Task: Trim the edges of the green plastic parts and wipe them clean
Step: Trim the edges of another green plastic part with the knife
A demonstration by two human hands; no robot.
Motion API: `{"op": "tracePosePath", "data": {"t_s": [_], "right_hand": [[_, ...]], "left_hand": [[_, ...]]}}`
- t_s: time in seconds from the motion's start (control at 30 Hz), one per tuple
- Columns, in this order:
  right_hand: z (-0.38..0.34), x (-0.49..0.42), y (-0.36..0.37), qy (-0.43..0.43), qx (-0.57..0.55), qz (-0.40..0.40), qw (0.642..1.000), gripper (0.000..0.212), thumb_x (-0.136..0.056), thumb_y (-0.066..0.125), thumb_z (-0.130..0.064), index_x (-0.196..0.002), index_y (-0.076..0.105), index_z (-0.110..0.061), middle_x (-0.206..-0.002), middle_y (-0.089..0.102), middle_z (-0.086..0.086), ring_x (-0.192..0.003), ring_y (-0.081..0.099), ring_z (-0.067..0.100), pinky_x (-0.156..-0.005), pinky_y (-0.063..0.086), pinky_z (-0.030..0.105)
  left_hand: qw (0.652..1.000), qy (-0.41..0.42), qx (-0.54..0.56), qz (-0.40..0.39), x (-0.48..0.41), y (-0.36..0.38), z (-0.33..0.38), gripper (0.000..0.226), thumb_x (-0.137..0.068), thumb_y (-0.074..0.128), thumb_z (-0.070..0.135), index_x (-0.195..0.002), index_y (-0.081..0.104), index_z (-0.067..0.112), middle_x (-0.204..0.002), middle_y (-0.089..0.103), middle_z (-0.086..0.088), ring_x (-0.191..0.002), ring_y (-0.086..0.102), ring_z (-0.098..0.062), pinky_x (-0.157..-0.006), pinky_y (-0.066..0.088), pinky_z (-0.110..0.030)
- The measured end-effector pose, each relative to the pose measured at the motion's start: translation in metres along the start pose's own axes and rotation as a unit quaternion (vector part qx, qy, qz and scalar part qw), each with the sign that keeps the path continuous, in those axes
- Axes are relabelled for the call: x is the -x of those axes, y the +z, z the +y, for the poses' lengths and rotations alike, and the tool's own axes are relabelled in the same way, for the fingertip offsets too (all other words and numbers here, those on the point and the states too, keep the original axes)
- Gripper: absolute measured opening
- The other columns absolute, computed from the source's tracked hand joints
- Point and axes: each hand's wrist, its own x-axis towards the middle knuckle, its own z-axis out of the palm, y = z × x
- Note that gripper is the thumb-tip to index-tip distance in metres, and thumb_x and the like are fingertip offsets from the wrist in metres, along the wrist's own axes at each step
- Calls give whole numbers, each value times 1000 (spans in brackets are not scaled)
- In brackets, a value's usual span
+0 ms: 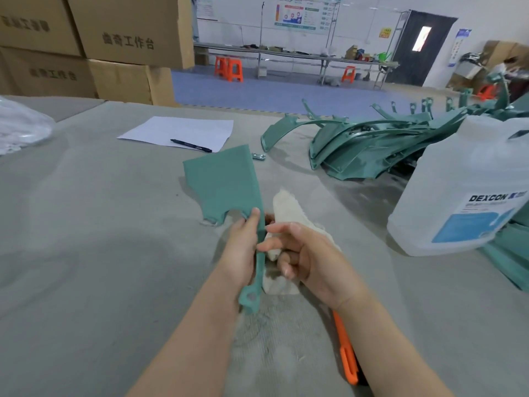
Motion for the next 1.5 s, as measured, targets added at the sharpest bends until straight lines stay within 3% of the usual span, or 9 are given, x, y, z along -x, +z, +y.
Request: {"op": "tracePosePath", "data": {"t_s": [0.37, 0.57, 0.73, 0.93, 1.1, 1.23, 1.3, 1.4, 1.5], "right_hand": [[3, -8, 0, -8, -2, 236, 972, 18, -100, 43, -5, -95, 61, -4, -67, 69, 6, -45, 52, 11, -45, 43, 20], [13, -12, 1, -80, 250, 304, 916, 21, -93, 53, -7, -87, 65, -24, -89, 69, -1, -86, 63, 18, -87, 52, 39], [1, -7, -6, -128, 350, 327, 868, 16, -93, 53, -11, -93, 63, -23, -91, 63, 2, -77, 57, 17, -73, 45, 32], [-21, 9, -53, 55, 513, 353, 781, 18, -91, 58, -24, -107, 52, -17, -107, 59, 2, -89, 52, 17, -75, 38, 32], [-19, 9, -40, 75, 527, 272, 802, 61, -85, 67, -46, -137, 46, -22, -110, 59, -1, -103, 57, 18, -86, 46, 35], [-10, 0, -17, -35, 579, 256, 774, 23, -88, 62, -20, -111, 58, -17, -78, 55, -8, -85, 58, 24, -66, 33, 27], [-11, 0, -5, -66, 528, 166, 830, 23, -87, 60, -12, -109, 59, -21, -79, 59, -11, -84, 59, 18, -71, 38, 25], [-14, 3, 5, -37, 459, 15, 887, 28, -86, 57, -3, -113, 62, -11, -107, 69, 2, -103, 63, 19, -94, 48, 37], [-22, 5, -7, -44, 443, 120, 887, 19, -88, 52, 1, -98, 65, -8, -91, 70, 3, -85, 66, 18, -88, 51, 41]], "left_hand": [[997, 64, 27, 25, -12, 6, -1, 17, -99, 40, 8, -92, 51, -3, -68, 65, -12, -52, 56, -19, -55, 49, -32], [991, 32, 130, 24, -18, -1, 4, 41, -98, 52, 23, -63, 72, 12, -68, 68, -1, -49, 57, -7, -55, 50, -22], [991, 36, 126, 10, -13, 1, 7, 31, -96, 56, 28, -74, 66, 8, -68, 66, -3, -50, 57, -8, -48, 47, -20], [961, -27, 212, -176, 4, 1, 17, 28, -91, 55, 27, -82, 72, 6, -88, 73, -9, -70, 71, -13, -56, 57, -23], [971, -26, 151, -181, 8, 7, 9, 18, -95, 52, 26, -95, 62, 11, -96, 72, -9, -79, 69, -16, -73, 58, -28], [970, -27, 160, -181, 13, 9, 21, 23, -92, 55, 30, -85, 66, 11, -84, 70, -4, -61, 63, -9, -47, 49, -17], [957, -18, 178, -228, 18, 11, 31, 21, -84, 59, 31, -81, 67, 12, -85, 71, -5, -62, 65, -10, -45, 48, -17], [936, 14, 180, -302, 27, 16, 39, 27, -87, 56, 31, -75, 74, 15, -101, 72, -7, -87, 71, -17, -70, 58, -27], [951, 0, 172, -258, 27, 17, 33, 23, -95, 51, 27, -90, 71, 17, -112, 68, -6, -105, 66, -21, -91, 53, -35]]}}
